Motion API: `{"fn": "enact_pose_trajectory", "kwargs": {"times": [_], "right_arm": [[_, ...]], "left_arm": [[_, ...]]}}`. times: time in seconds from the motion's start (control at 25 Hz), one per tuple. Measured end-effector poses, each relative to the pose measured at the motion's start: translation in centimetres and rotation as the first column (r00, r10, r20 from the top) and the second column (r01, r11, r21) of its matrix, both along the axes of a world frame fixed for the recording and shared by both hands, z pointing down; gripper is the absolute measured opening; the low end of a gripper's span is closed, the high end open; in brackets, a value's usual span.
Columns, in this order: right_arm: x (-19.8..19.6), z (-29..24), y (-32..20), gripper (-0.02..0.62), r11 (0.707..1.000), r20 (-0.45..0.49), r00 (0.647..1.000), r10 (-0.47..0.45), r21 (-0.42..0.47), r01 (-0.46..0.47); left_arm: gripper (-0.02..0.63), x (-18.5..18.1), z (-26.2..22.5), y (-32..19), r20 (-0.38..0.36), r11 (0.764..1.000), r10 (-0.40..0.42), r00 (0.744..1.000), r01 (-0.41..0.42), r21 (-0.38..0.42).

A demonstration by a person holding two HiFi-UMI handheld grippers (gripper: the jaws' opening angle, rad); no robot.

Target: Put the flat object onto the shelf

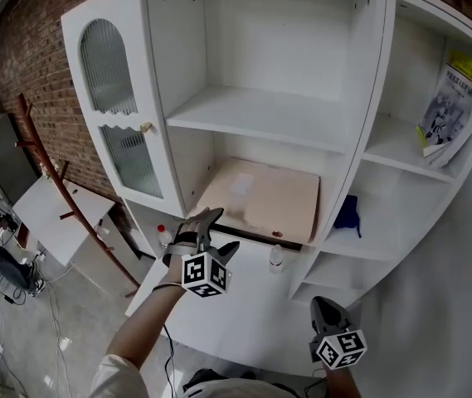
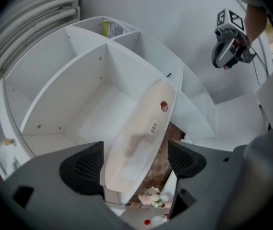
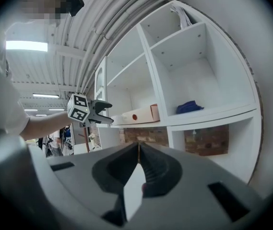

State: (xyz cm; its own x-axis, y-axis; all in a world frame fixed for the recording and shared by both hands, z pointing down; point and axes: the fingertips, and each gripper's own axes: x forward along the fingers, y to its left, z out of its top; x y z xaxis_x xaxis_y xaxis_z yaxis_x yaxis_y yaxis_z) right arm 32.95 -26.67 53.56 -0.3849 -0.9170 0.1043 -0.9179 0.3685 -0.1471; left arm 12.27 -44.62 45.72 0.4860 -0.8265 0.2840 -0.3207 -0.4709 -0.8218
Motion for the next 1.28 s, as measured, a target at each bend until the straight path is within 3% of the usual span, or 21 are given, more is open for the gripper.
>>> {"fn": "enact_pose_trajectory", "kwargs": {"times": [0.24,0.4,0.52,0.6,0.64,0.88,1.04,1.28], "right_arm": [[-2.2,-0.1,0.8,0.031,0.999,-0.034,0.999,-0.022,0.023,0.023],[-3.6,-0.2,1.5,0.031,0.999,-0.026,0.999,-0.02,0.033,0.021],[-5.1,-0.4,2.0,0.031,0.999,-0.042,0.999,-0.025,0.043,0.027],[-5.8,-0.8,2.3,0.031,0.998,-0.052,0.998,-0.021,0.057,0.024],[-6.1,-1.1,2.4,0.031,0.998,-0.054,0.998,-0.016,0.067,0.019],[-6.5,-2.9,3.3,0.031,0.991,-0.062,0.997,0.055,0.126,-0.047],[-6.8,-3.1,3.8,0.031,0.989,-0.069,0.995,0.078,0.13,-0.069],[-7.7,-2.8,4.4,0.031,0.987,-0.094,0.991,0.099,0.132,-0.086]], "left_arm": [[0.417,-2.4,0.7,4.5,-0.21,0.995,-0.008,0.978,-0.012,-0.094],[0.416,-4.4,1.2,7.3,-0.368,0.986,-0.033,0.929,-0.03,-0.166],[0.403,-5.9,1.7,9.3,-0.43,0.982,-0.043,0.902,-0.042,-0.186],[0.331,-7.1,2.0,10.3,-0.473,0.983,-0.053,0.88,-0.038,-0.182],[0.286,-7.6,2.1,10.7,-0.498,0.982,-0.061,0.865,-0.037,-0.184],[0.231,-10.6,2.0,12.7,-0.642,0.974,-0.105,0.76,-0.051,-0.22],[0.202,-12.3,2.9,13.4,-0.692,0.964,-0.14,0.708,-0.064,-0.26],[0.145,-14.6,4.2,14.1,-0.778,0.939,-0.202,0.595,-0.107,-0.326]]}}
